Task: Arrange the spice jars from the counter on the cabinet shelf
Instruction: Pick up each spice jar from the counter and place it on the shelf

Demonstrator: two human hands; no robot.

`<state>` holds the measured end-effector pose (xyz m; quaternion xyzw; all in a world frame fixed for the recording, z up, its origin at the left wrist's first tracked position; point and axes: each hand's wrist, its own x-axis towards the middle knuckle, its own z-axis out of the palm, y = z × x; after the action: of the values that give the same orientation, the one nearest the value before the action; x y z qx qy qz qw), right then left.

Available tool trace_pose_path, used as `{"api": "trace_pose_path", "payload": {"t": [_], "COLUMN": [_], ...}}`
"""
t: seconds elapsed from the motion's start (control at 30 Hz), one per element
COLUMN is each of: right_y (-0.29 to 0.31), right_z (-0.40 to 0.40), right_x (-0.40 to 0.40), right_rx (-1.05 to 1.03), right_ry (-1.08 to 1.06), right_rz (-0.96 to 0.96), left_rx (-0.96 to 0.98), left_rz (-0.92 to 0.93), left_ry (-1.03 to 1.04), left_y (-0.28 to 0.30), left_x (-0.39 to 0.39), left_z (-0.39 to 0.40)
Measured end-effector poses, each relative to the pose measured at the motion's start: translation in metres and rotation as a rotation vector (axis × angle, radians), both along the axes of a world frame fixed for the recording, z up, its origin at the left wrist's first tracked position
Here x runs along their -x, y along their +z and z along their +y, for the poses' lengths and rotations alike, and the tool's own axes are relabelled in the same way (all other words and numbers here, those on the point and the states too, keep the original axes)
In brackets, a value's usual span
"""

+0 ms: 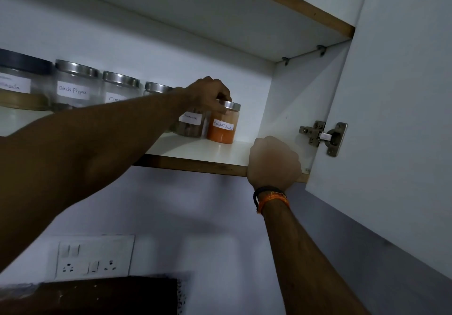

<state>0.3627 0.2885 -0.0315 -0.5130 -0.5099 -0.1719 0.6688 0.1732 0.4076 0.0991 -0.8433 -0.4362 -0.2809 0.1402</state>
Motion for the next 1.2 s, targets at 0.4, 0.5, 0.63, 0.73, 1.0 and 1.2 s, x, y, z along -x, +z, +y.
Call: {"api": "trace_pose_path", "payload": {"t": [0.4,0.5,0.63,0.73,1.0,1.2], "right_y": [-0.001,0.001,0.001,0.002,0.004,-0.006], "right_z": [0.002,0.002,0.002,0.0,-0.012,-0.03], "right_x": [-0.002,-0.002,-0.002,-0.001,-0.002,0.0], "right_rx": [0.016,0.03,0.042,0.055,0.276,0.352], "right_ry": [0.01,0.005,0.007,0.004,-0.06,-0.085], "right_rz": [-0.013,-0.022,-0.02,-0.01,-0.178,-0.443], "left_rx": [0.018,0.034,0.014,-0.003,0.127,0.103], "left_rz": [0.071,0.072,0.011,0.022,0.058,0.005], "left_ry": [0.096,0.119,0.149,0.156,0.08,-0.03], "left_y": [0.006,0.005,-0.001,-0.002,-0.025,-0.044], "left_x": [-0.006,-0.007,-0.004,0.002,0.009,0.0], "left_z": [-0.001,-0.003,-0.011,-0.025,-0.088,-0.145]}}
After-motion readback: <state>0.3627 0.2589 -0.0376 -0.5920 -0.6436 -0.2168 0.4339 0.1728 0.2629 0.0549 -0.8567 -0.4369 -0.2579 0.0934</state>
